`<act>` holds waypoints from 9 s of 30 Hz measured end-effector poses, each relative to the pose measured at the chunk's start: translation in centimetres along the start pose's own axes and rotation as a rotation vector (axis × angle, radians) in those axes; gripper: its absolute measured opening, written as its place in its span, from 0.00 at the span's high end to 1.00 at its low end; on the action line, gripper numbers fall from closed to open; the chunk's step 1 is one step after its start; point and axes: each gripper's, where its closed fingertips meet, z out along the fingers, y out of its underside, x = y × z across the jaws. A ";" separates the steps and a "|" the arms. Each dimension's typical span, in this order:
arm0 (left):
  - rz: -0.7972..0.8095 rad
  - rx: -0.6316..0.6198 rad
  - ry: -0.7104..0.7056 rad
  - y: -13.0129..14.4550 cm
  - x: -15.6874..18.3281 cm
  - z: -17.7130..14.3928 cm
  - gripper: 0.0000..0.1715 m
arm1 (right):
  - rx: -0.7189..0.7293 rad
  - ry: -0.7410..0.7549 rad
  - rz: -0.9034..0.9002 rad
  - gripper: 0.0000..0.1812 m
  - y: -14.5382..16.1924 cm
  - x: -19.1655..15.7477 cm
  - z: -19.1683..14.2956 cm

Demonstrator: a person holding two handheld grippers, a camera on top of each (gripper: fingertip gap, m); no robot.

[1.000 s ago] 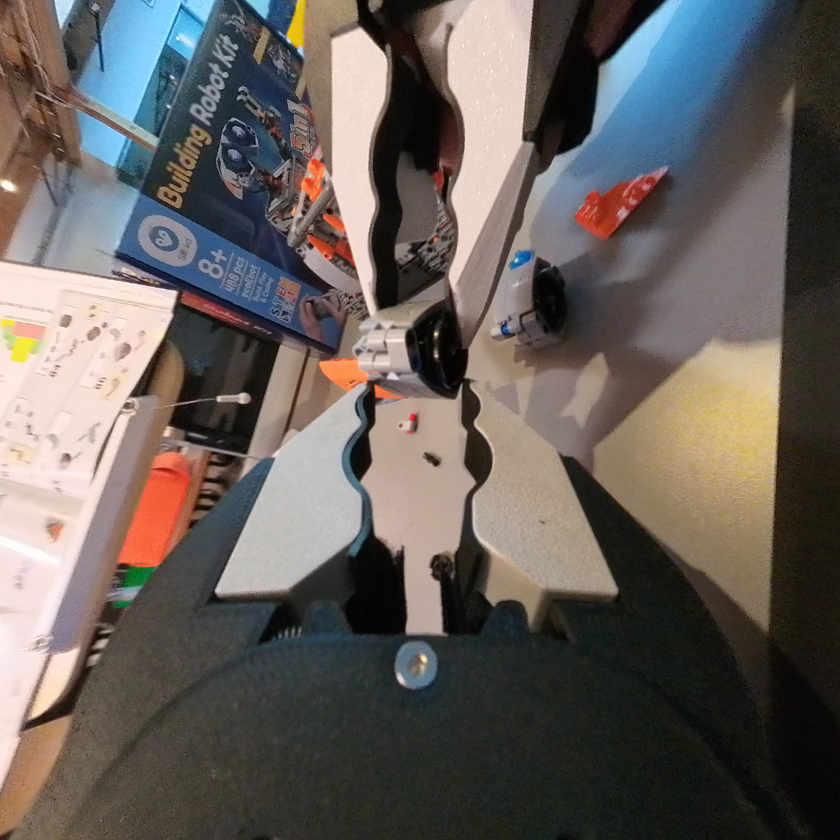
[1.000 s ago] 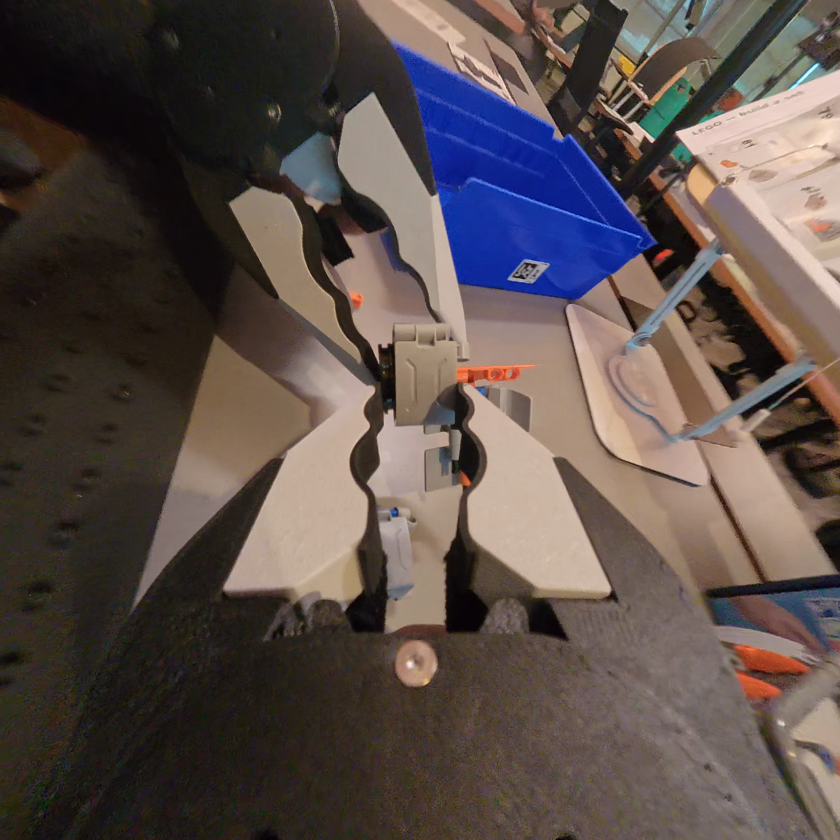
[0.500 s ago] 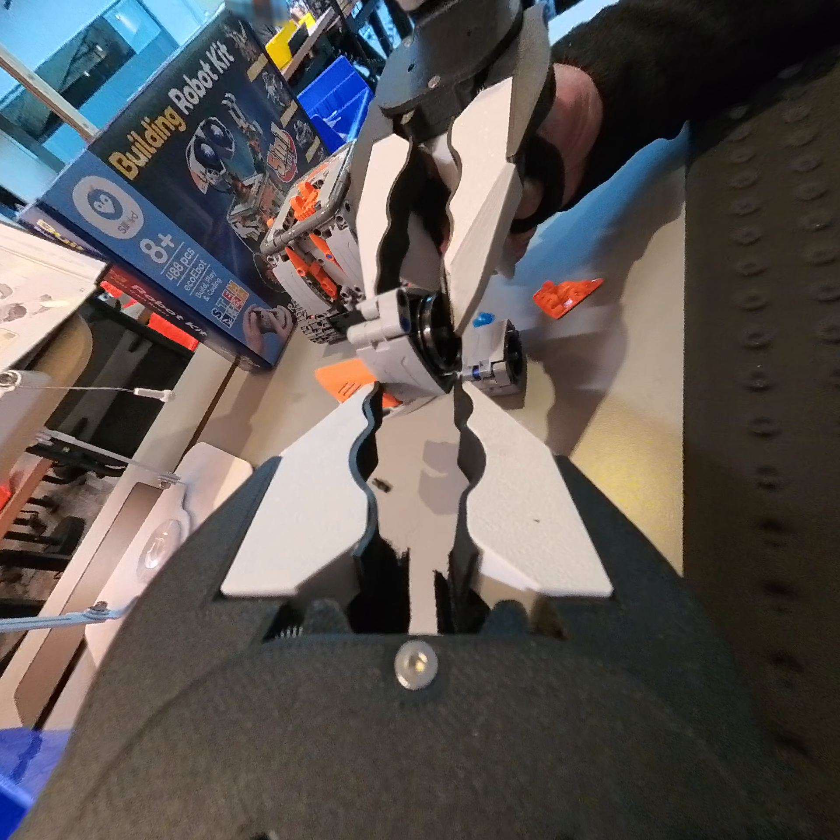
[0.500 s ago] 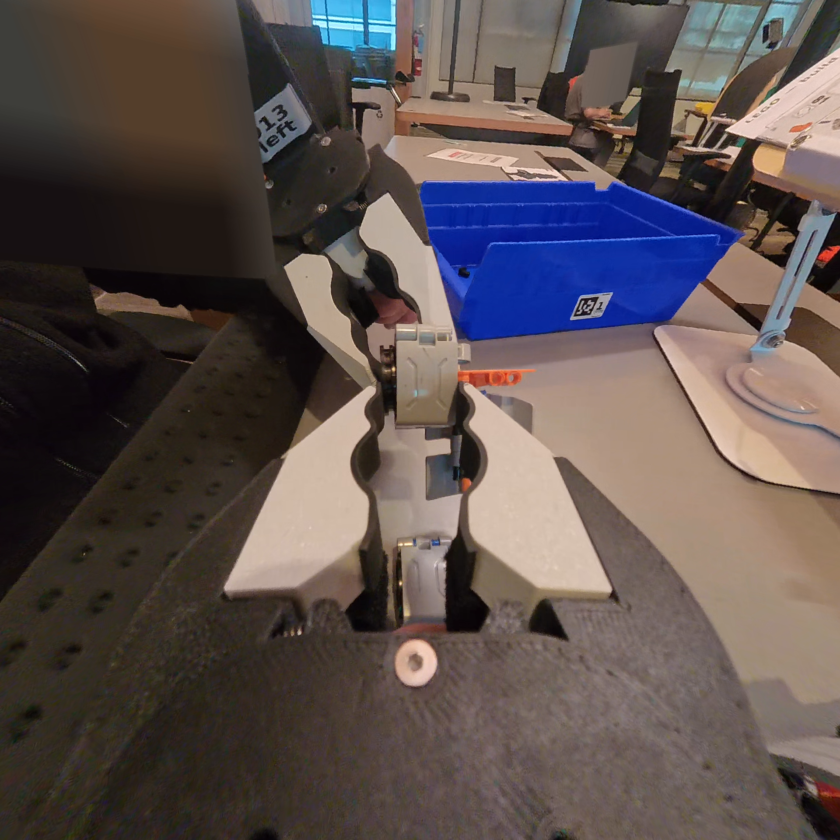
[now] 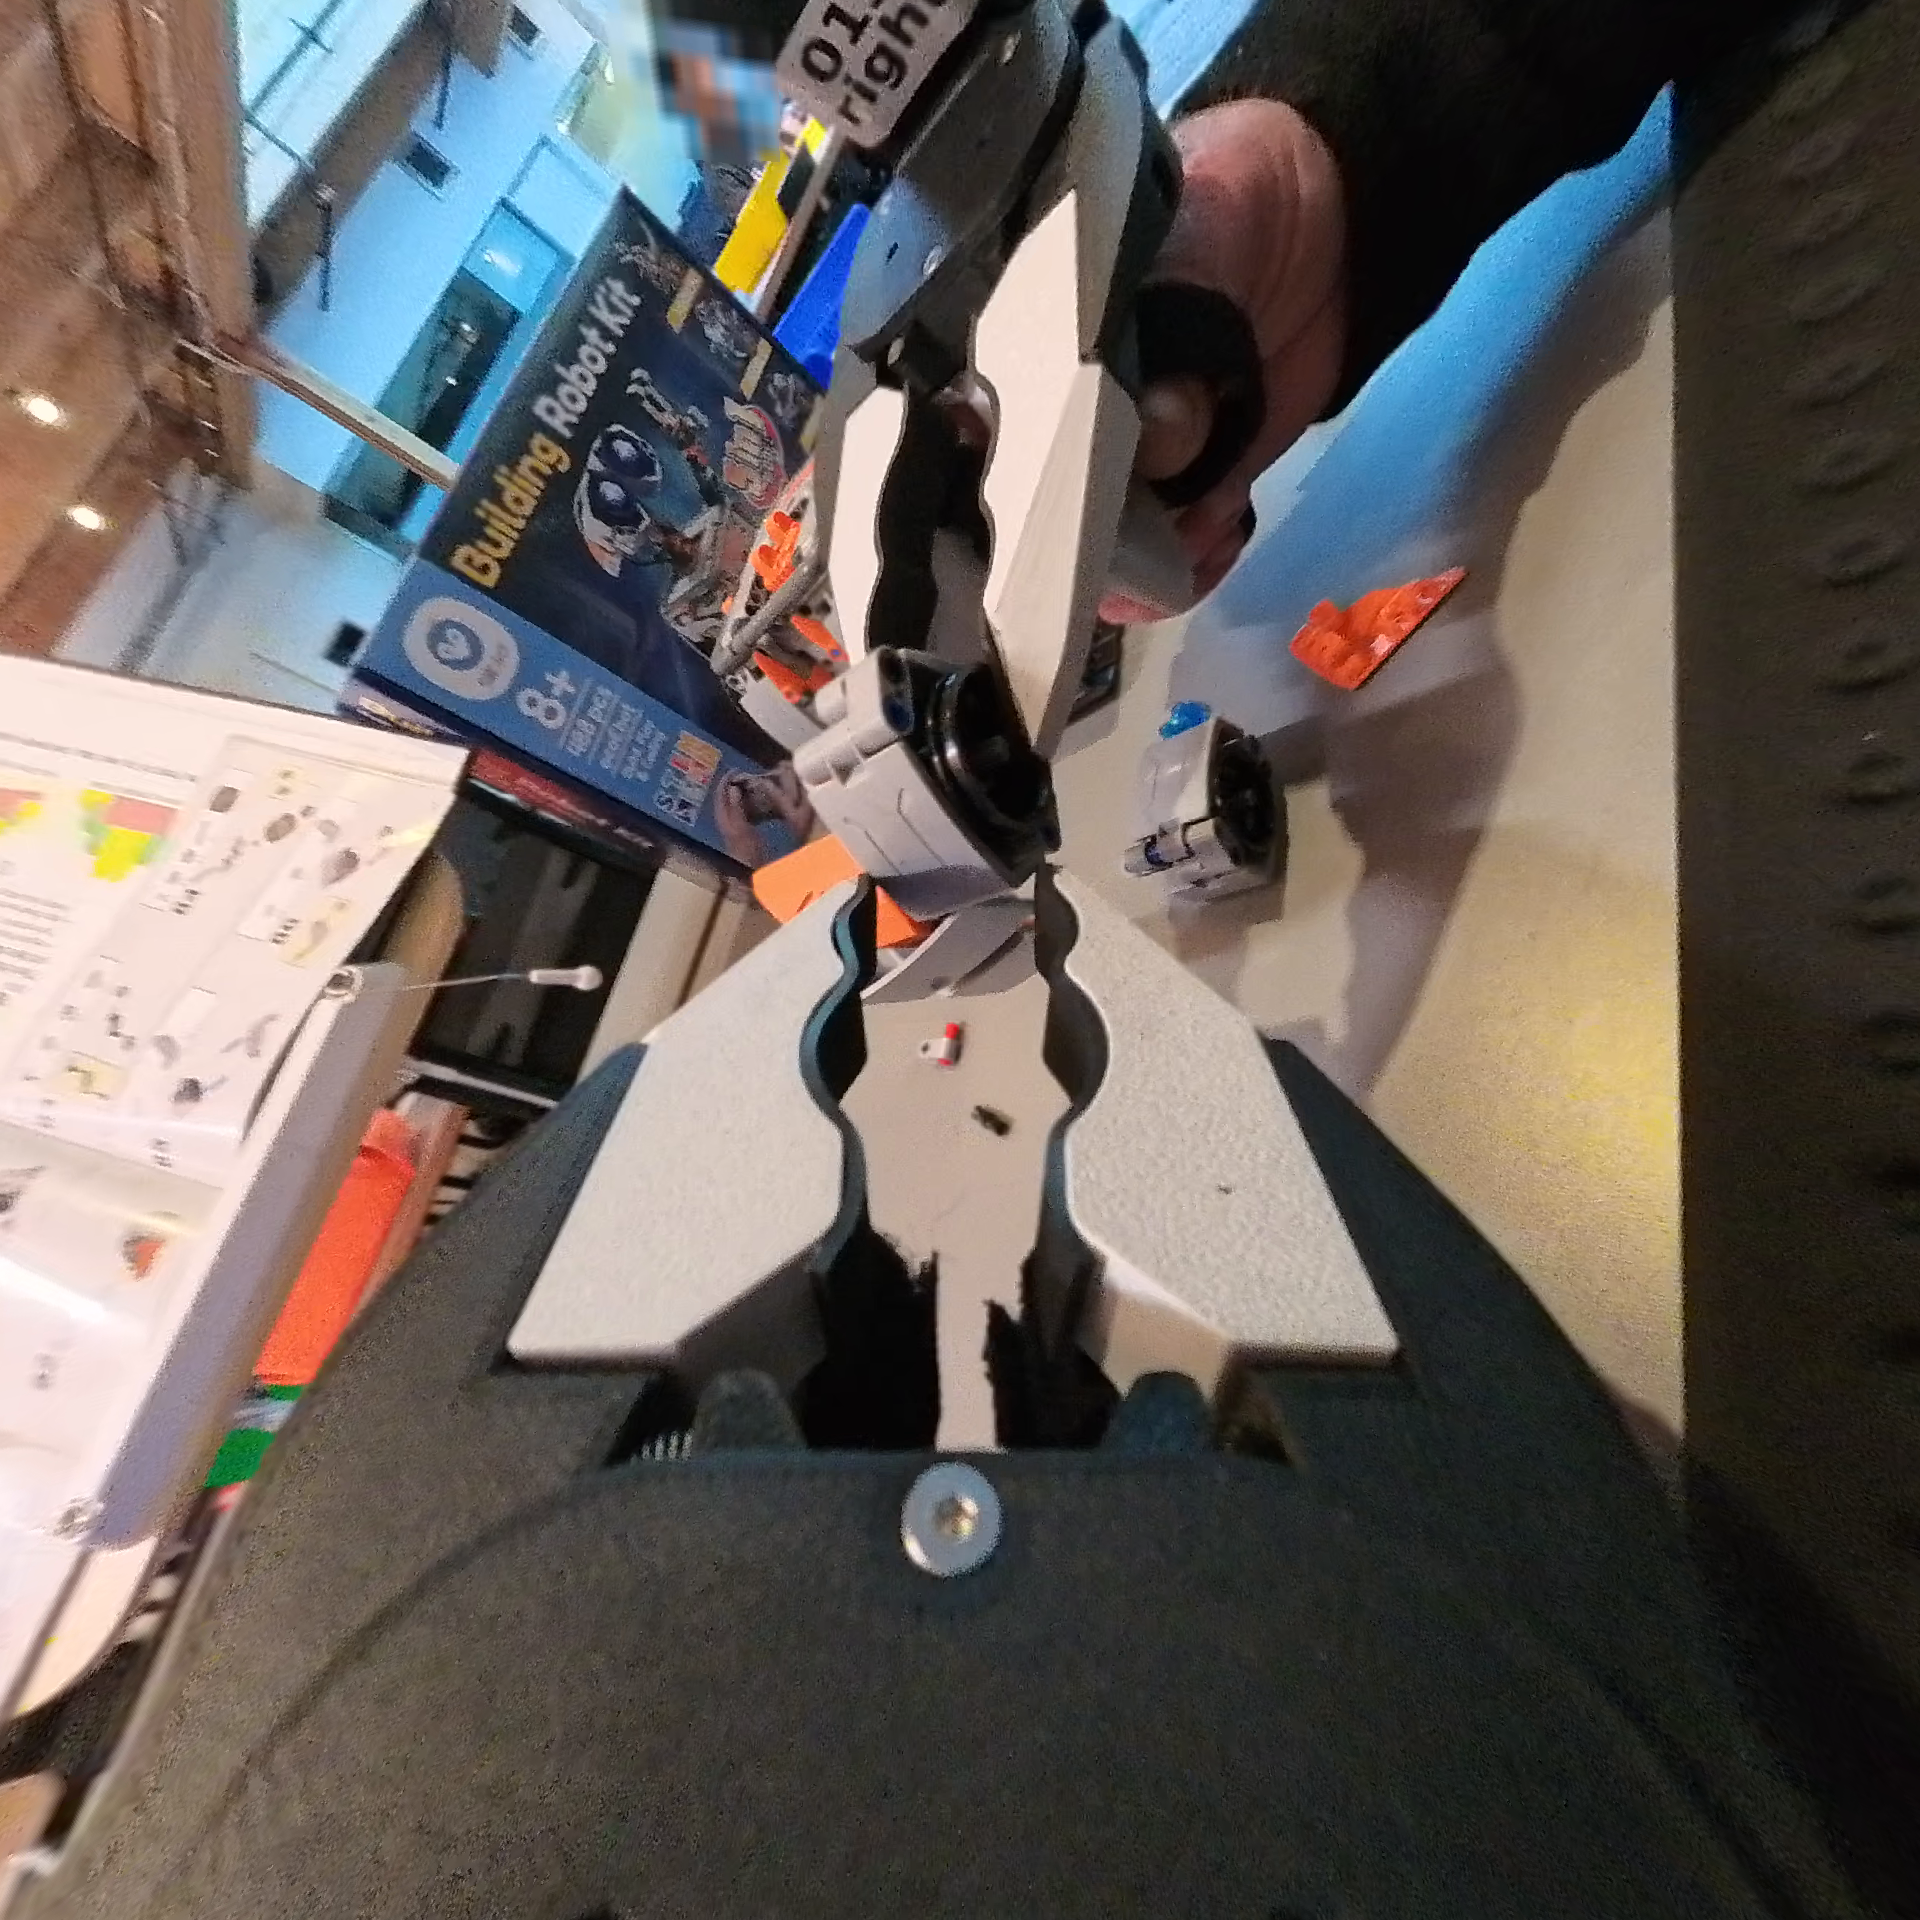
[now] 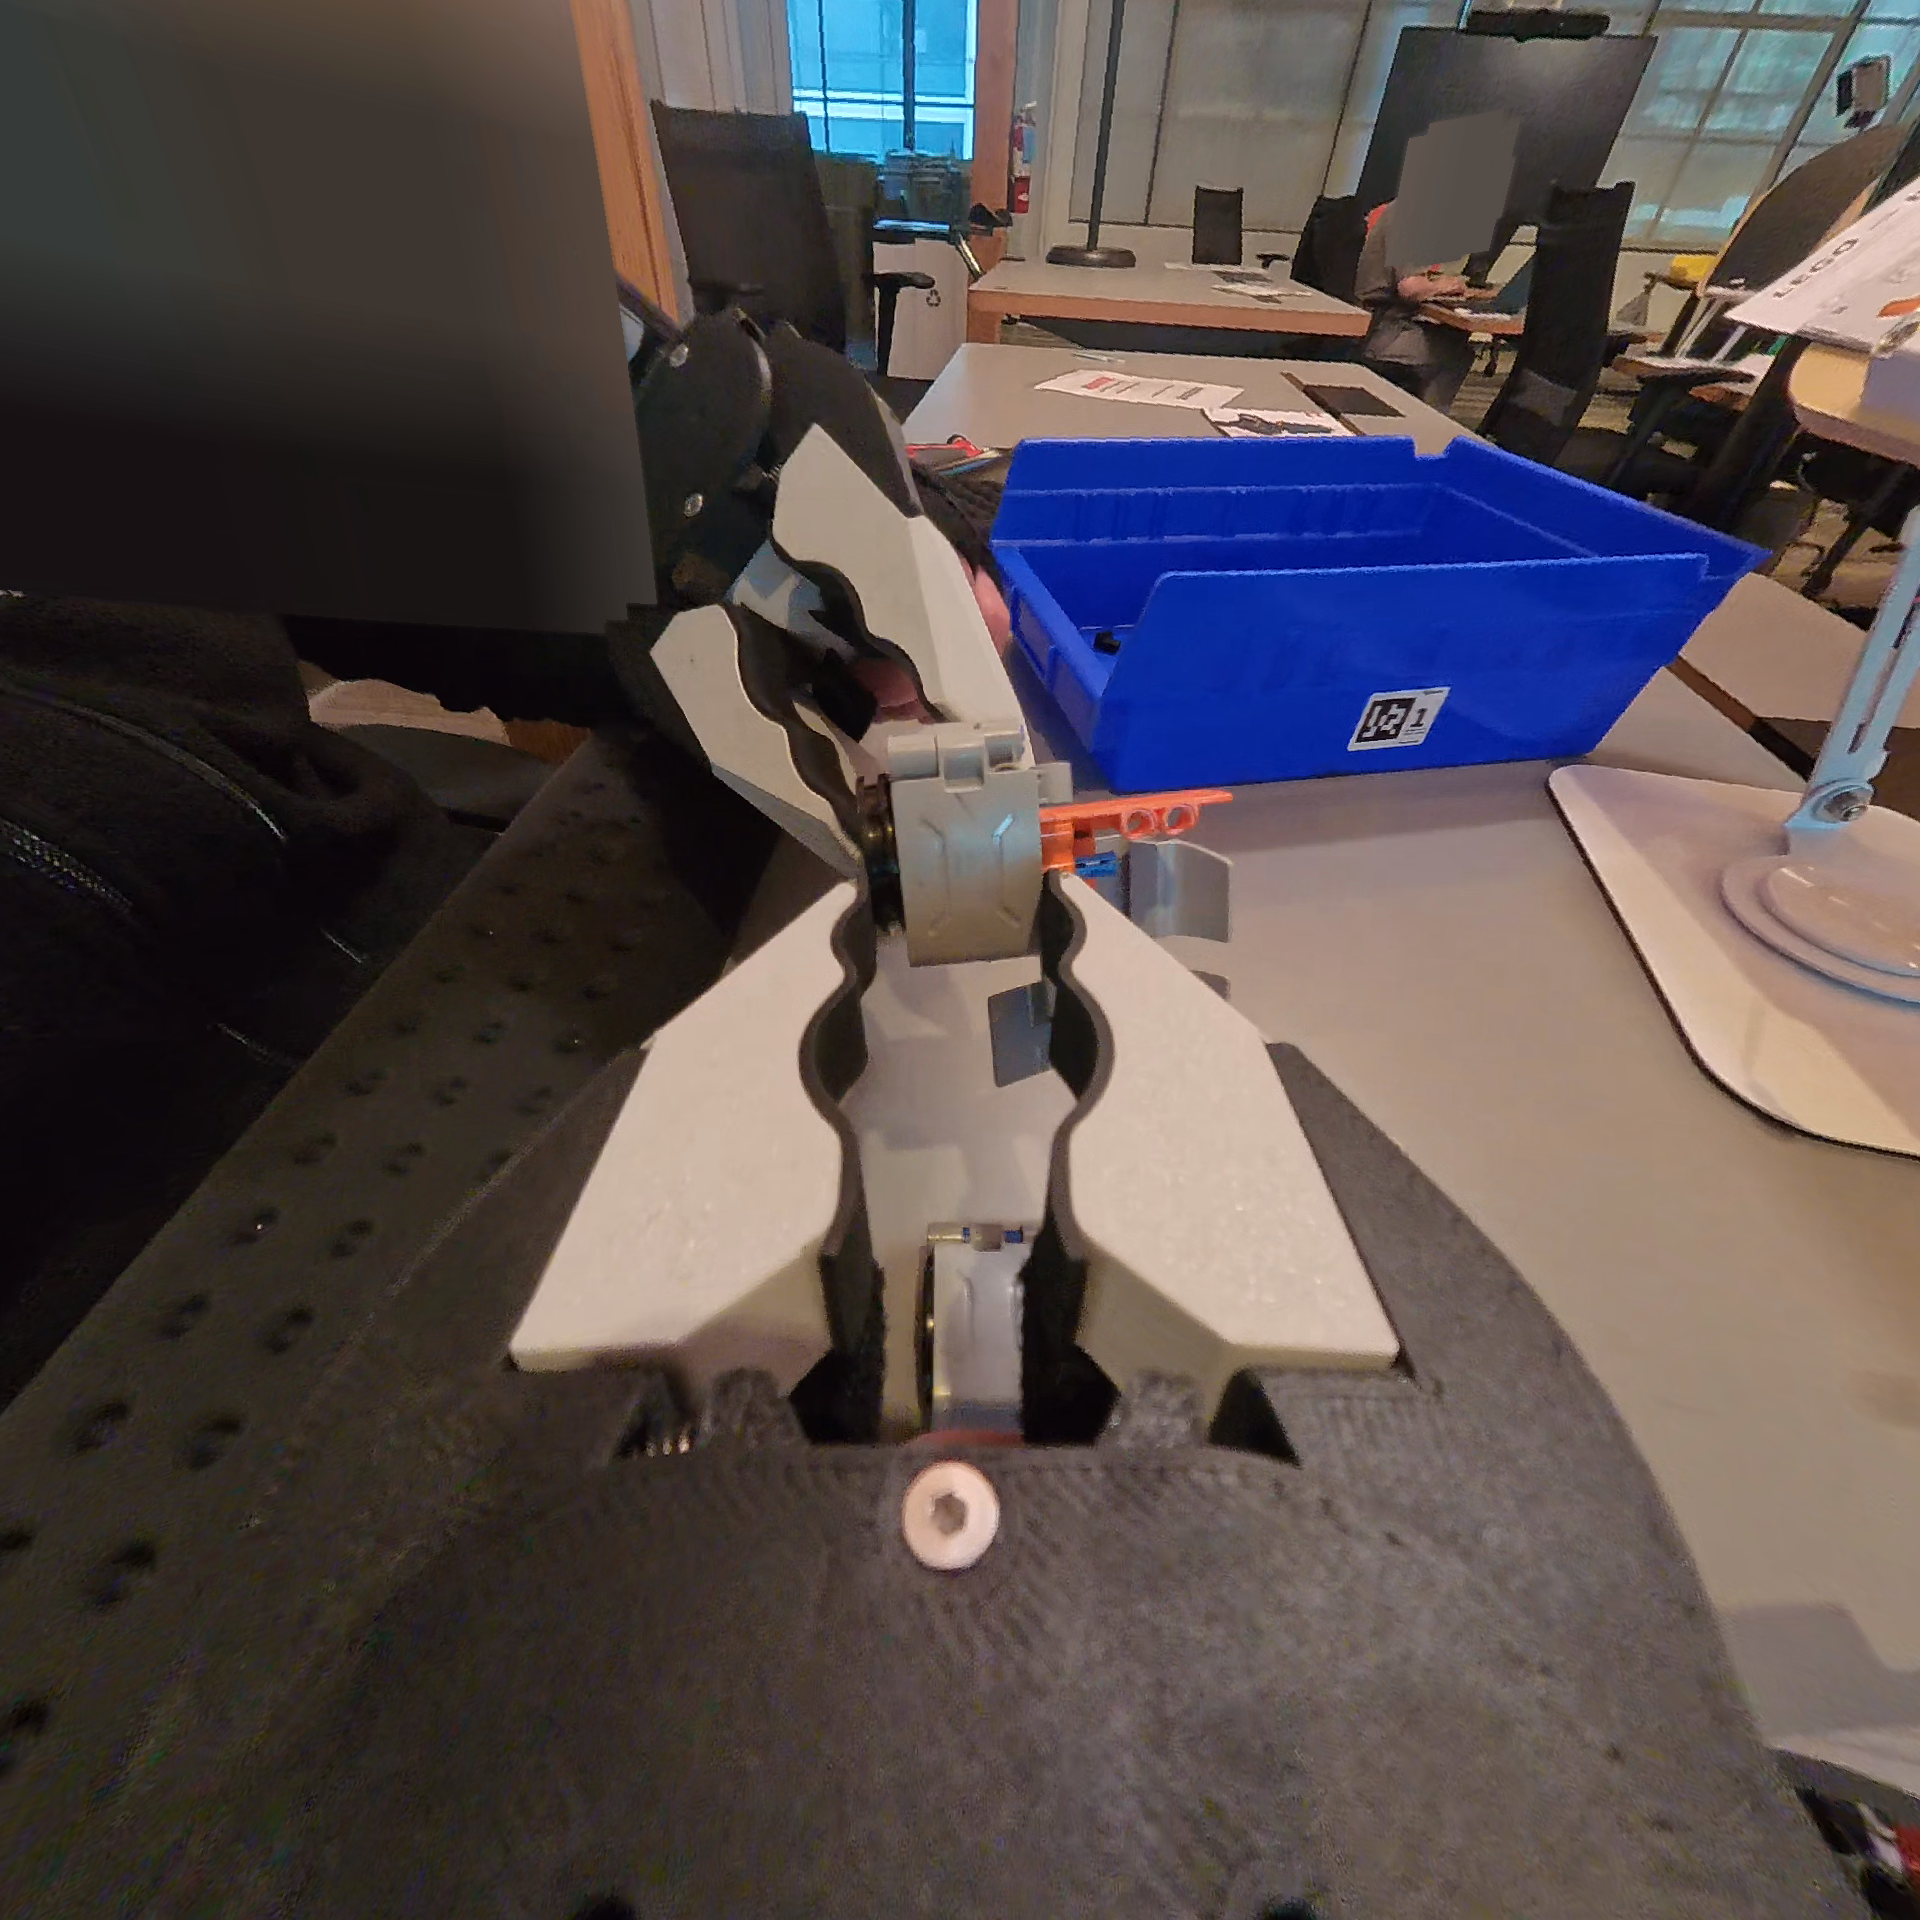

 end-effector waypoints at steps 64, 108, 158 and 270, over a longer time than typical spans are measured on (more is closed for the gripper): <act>-0.261 -0.280 0.285 7.1 2.8 1.3 0.65 | -0.688 0.101 -0.167 0.85 9.7 0.7 -3.2; 0.438 -0.251 -0.086 0.2 0.8 2.7 0.86 | -0.408 0.291 -0.787 0.83 0.6 -2.5 -1.0; -0.275 0.151 0.384 -5.4 2.2 0.5 0.78 | -0.154 -0.020 -0.238 0.82 -1.2 -4.3 -2.0; -0.166 0.058 0.336 -3.9 2.2 1.6 0.80 | -0.338 0.174 -0.491 0.87 0.0 -3.0 -2.1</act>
